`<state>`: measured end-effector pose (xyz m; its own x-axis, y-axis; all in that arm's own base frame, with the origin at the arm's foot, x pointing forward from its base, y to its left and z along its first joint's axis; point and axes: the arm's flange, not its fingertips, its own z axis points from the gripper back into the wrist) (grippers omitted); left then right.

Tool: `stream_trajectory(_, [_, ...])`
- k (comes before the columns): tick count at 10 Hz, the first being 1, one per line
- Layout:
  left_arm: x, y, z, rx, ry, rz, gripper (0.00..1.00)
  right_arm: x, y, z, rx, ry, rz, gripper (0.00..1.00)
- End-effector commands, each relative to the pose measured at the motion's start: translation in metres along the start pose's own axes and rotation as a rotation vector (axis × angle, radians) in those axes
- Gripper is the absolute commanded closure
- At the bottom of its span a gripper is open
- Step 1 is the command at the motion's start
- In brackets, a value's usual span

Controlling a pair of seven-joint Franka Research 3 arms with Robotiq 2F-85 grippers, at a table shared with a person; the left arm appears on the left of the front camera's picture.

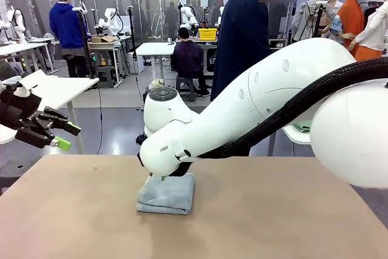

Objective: Fold the towels and place them in the basket.
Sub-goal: When a person lays out a Towel with hook on the table, fold it in half twice.

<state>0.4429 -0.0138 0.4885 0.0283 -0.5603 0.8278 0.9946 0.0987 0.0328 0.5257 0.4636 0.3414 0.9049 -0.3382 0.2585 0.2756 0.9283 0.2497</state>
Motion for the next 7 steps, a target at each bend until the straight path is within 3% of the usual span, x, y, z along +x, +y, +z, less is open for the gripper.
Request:
stream_trajectory(1, [0.002, -0.001, 0.002, -0.006, -0.016, -0.011, 0.16, -0.010, -0.008, 0.002, 0.023, -0.020, -0.042, 0.35])
stream_trajectory(2, [0.002, -0.001, 0.002, -0.006, -0.016, -0.011, 0.16, -0.015, -0.012, 0.008, 0.010, 0.004, -0.011, 0.17])
stream_trajectory(7, [0.002, -0.001, 0.002, -0.006, -0.016, -0.011, 0.16, -0.019, -0.087, 0.088, -0.092, 0.257, 0.205, 0.17])
